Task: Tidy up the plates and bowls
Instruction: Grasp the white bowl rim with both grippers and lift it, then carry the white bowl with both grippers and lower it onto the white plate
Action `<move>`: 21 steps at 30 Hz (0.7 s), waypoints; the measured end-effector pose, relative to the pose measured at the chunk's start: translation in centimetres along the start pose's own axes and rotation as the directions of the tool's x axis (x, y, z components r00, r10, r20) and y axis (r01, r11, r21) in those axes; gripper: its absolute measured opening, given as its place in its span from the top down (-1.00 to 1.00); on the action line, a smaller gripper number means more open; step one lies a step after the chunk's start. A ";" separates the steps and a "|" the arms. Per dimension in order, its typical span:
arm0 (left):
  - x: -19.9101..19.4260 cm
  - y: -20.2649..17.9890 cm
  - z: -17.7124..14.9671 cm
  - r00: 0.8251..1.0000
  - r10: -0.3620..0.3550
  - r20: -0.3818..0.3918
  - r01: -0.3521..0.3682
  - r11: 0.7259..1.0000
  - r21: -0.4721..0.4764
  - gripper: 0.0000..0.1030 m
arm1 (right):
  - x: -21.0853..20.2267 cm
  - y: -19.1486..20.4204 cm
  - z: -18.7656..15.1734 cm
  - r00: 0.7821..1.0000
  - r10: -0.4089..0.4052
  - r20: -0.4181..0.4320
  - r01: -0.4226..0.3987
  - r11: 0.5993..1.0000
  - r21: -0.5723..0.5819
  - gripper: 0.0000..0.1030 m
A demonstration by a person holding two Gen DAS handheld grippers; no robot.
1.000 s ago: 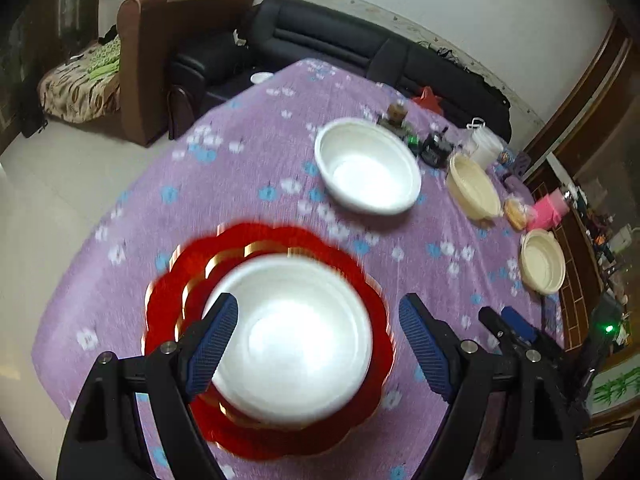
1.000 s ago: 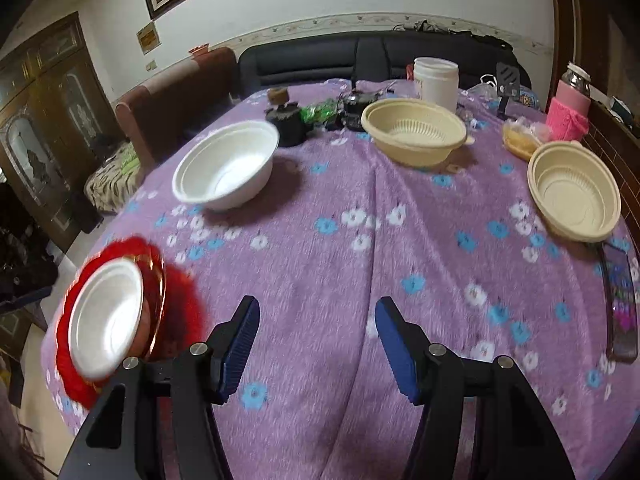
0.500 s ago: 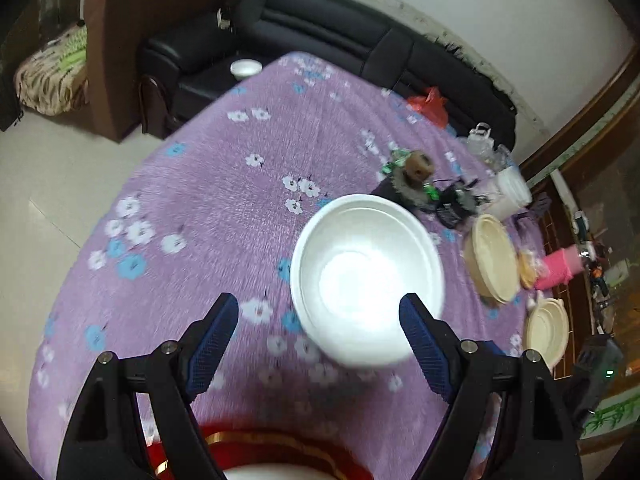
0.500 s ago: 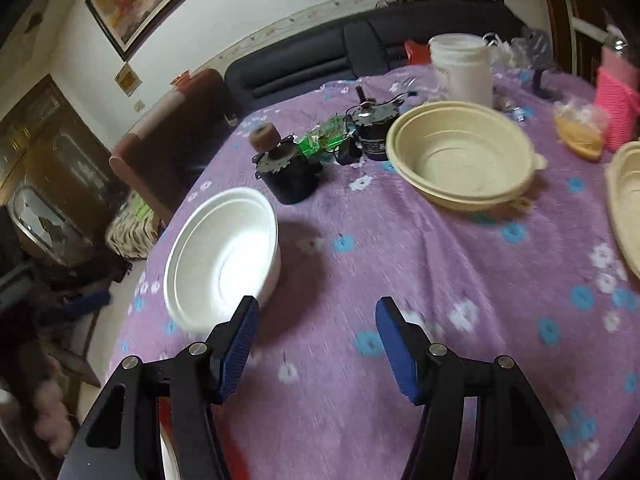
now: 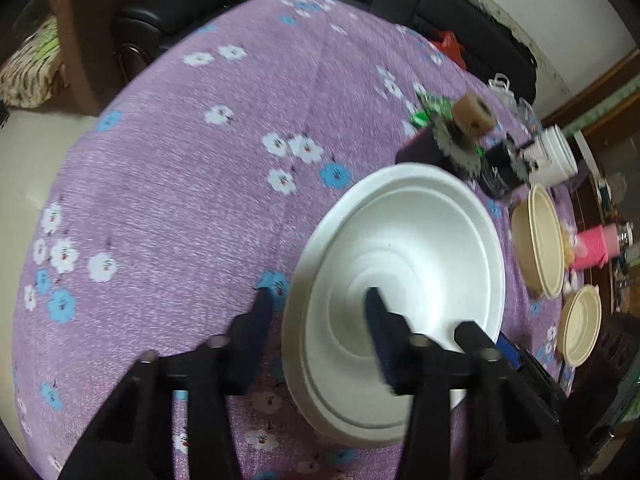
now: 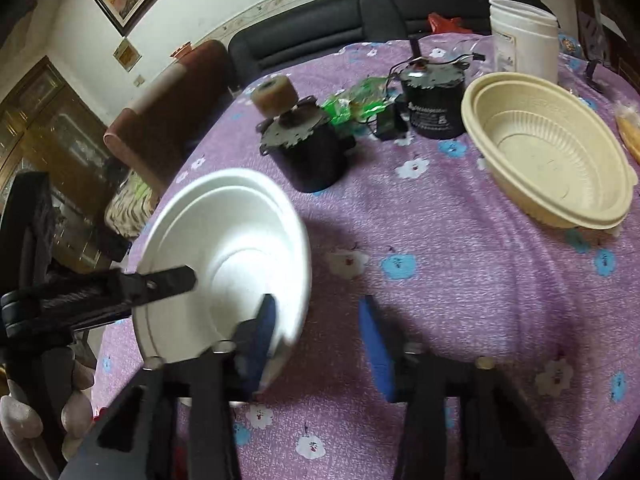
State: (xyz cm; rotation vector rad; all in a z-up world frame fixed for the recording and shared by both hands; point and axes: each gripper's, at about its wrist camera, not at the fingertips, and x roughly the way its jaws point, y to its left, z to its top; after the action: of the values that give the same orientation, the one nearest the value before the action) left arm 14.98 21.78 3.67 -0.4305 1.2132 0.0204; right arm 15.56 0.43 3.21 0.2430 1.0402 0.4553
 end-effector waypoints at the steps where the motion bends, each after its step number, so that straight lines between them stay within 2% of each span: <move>1: 0.1 -0.2 -0.1 1.000 -0.006 -0.003 0.007 1.000 0.008 0.31 | 0.1 0.1 -0.1 1.000 0.005 -0.003 -0.005 1.000 -0.002 0.49; 3: 0.2 -0.6 -0.4 1.000 -0.019 -0.012 0.020 1.000 0.024 0.47 | 0.1 0.3 -0.1 1.000 0.007 -0.006 -0.007 1.000 -0.004 0.70; 10: -4.0 -1.6 -2.7 0.999 -0.042 0.029 0.041 0.998 0.040 0.47 | -3.1 1.3 -0.4 0.999 0.028 0.027 -0.027 0.999 -0.017 0.71; 16: -9.8 -2.3 -7.4 0.995 0.014 0.103 -0.024 0.995 0.100 0.46 | -7.7 3.8 -2.7 0.997 0.064 0.050 -0.061 0.996 -0.060 0.71; 21: -13.9 -0.7 -12.5 0.987 0.053 0.149 -0.068 0.993 0.100 0.46 | -10.5 6.5 -6.1 0.994 0.104 0.037 -0.098 0.988 -0.121 0.71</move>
State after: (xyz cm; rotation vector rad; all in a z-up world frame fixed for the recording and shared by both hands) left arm -1.10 19.98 13.02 -0.2952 1.0774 0.0401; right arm 4.15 1.08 10.92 0.1986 0.9579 0.5996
